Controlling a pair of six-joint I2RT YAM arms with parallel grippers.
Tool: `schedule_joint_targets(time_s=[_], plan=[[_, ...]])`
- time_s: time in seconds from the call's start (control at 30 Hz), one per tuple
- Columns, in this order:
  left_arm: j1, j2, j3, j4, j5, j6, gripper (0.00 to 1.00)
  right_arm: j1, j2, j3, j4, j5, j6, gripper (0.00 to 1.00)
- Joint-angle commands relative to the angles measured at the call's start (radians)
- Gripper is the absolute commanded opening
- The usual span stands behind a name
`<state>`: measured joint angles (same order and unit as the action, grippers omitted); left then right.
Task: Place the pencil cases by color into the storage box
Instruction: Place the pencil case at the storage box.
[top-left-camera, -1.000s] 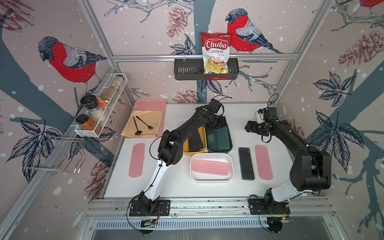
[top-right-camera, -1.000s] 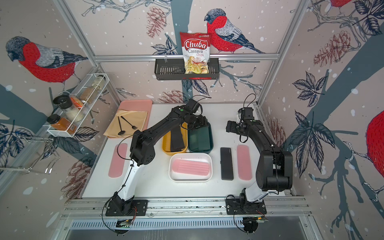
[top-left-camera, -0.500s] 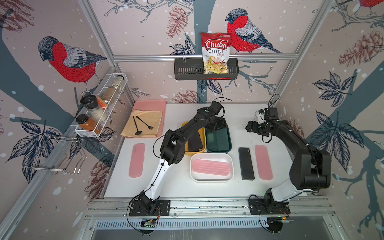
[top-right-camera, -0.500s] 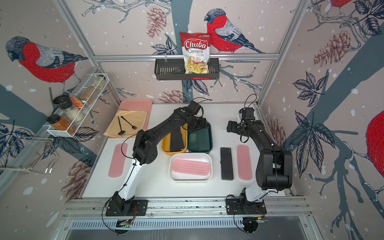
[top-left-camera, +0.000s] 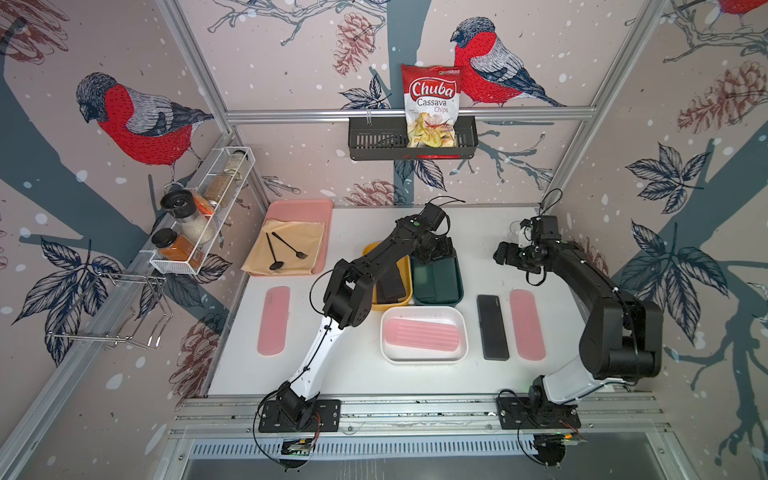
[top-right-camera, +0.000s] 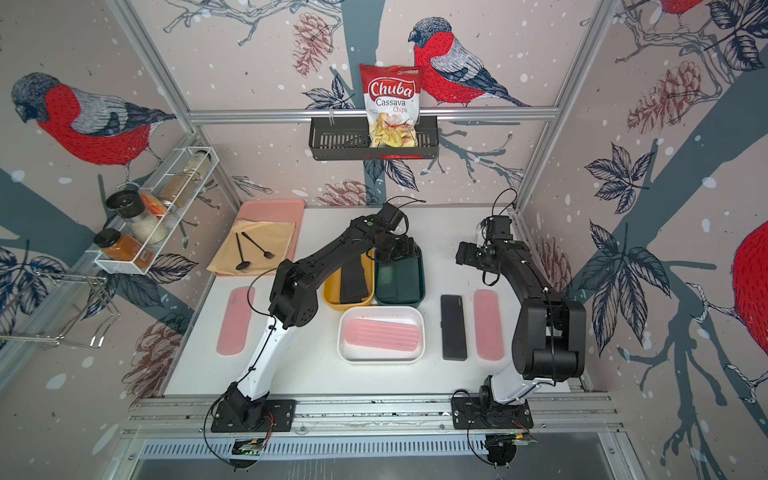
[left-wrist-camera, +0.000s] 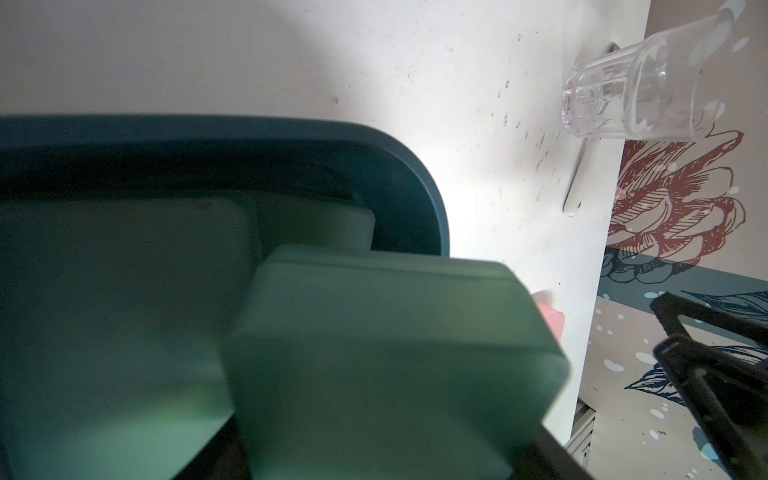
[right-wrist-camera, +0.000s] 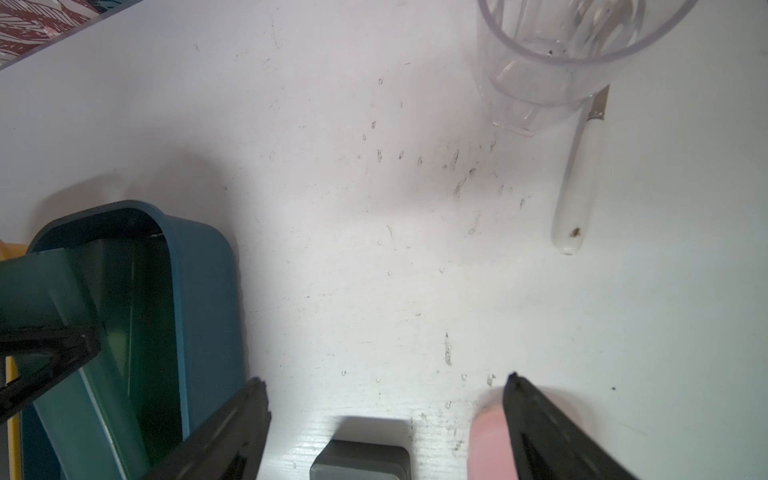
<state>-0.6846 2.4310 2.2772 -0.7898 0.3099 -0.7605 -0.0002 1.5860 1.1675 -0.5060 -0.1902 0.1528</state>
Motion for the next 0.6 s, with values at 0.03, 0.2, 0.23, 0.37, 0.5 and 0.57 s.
schedule_joint_targets(time_s=[0.03, 0.2, 0.23, 0.37, 0.5, 0.57], plan=[[-0.001, 0.008, 0.006, -0.002, -0.028, 0.023, 0.77, 0.000, 0.002, -0.002, 0.021, -0.012, -0.014, 0.92], [-0.001, 0.012, 0.005, -0.009, -0.032, 0.024, 0.80, 0.000, 0.000, -0.004, 0.021, -0.014, -0.014, 0.92], [-0.001, 0.012, 0.006, -0.009, -0.032, 0.024, 0.81, 0.000, 0.000, -0.003, 0.023, -0.014, -0.013, 0.92], [0.000, 0.019, 0.005, -0.017, -0.034, 0.024, 0.83, -0.001, -0.001, -0.005, 0.022, -0.014, -0.013, 0.92], [-0.001, 0.019, 0.005, -0.017, -0.034, 0.023, 0.84, -0.004, -0.003, -0.005, 0.022, -0.014, -0.015, 0.92], [-0.001, 0.019, 0.007, -0.016, -0.032, 0.022, 0.84, -0.007, -0.003, -0.005, 0.022, -0.014, -0.014, 0.92]])
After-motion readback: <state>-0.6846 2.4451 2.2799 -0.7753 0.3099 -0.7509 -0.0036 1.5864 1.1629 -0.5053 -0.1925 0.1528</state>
